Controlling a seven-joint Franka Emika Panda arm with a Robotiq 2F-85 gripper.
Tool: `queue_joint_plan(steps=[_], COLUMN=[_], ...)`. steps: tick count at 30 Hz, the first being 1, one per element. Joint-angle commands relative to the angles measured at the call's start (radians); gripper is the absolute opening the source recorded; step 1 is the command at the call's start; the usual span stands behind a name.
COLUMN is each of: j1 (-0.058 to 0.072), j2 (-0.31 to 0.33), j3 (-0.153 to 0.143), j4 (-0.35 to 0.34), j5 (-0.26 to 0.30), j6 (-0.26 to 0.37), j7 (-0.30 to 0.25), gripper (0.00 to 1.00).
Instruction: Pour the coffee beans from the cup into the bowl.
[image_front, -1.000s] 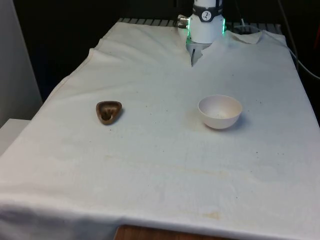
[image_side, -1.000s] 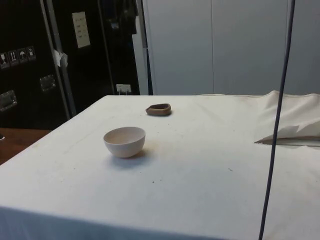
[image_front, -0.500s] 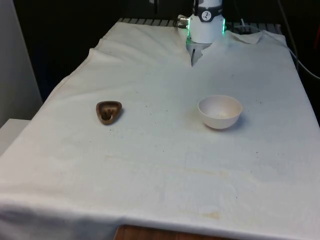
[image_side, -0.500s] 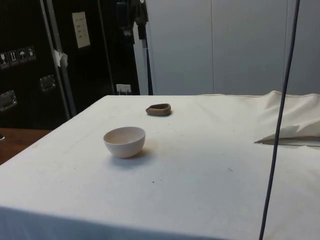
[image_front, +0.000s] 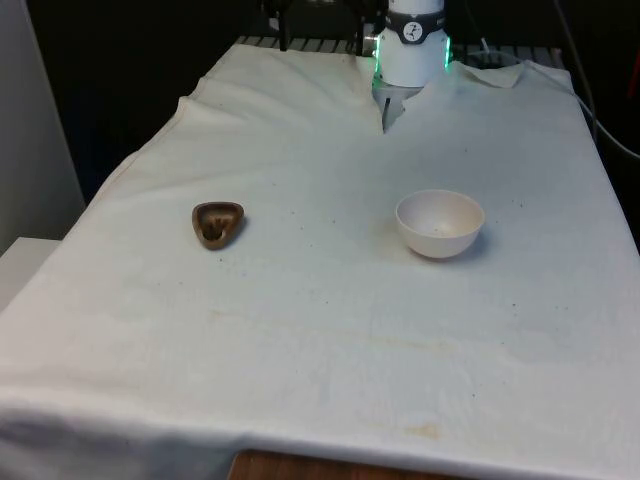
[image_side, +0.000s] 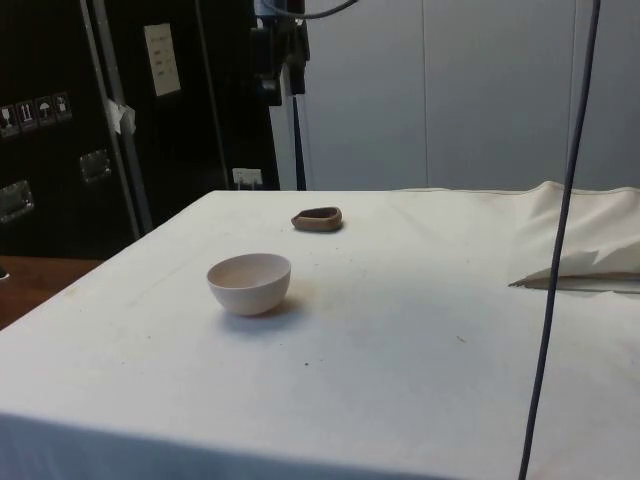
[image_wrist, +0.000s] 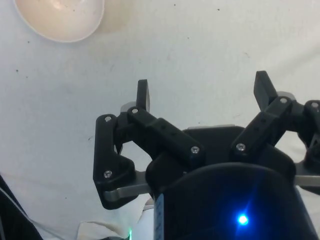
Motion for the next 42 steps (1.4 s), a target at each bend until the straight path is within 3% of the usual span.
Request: queue_joint_plan(steps=[1, 18, 35, 36, 42], j1=[-0.002, -0.009, -0.011, -0.013, -0.011], j2=[0.002, 0.024, 0.057, 0.057, 0.065], j3=[-0.003, -0.028, -0.049, -0.046, -0.054], j4=[-0.002, 0.001, -0.009, -0.003, -0.009], j5=[-0.003, 0.000, -0.019, -0.005, -0.027], j6=[0.007, 0.008, 0.084, 0.068, 0.097], j7=[0.006, 0.048, 0.135, 0.120, 0.169], gripper=[1.00, 1.00, 1.00, 1.00, 1.00])
